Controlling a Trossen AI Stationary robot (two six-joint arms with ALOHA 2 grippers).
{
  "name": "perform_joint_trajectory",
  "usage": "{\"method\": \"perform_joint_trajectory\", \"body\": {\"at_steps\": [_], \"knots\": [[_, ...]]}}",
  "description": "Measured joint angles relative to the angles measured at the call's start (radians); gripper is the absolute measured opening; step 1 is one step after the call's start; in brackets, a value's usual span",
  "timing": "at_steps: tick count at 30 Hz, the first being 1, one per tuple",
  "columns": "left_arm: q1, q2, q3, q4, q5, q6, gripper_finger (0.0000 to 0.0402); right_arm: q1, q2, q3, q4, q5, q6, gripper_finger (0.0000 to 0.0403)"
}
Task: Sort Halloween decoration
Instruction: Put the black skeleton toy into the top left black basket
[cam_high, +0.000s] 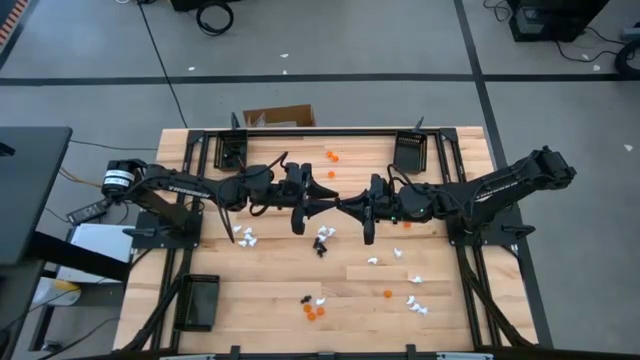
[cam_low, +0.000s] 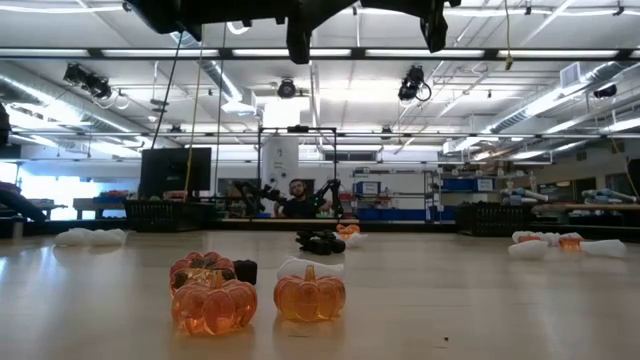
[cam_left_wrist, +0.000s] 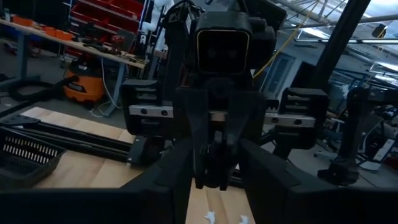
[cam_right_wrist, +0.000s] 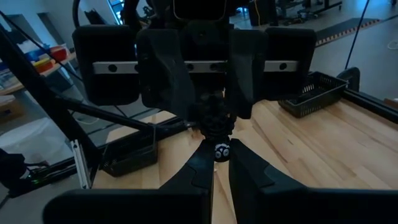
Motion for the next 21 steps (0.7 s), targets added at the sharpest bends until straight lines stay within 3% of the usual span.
{"method": "perform_joint_trajectory", "body": {"at_steps": [13, 21], "knots": [[0.0, 0.0, 0.0, 0.004, 0.0, -0.025, 0.0111, 0.0, 0.0, 0.0, 0.0, 0.0, 0.0, 0.0036], [0.0, 0.0, 0.0, 0.006, 0.0, -0.024, 0.0045, 0.0, 0.0, 0.0, -0.004, -0.001, 0.021, 0.0059]]}}
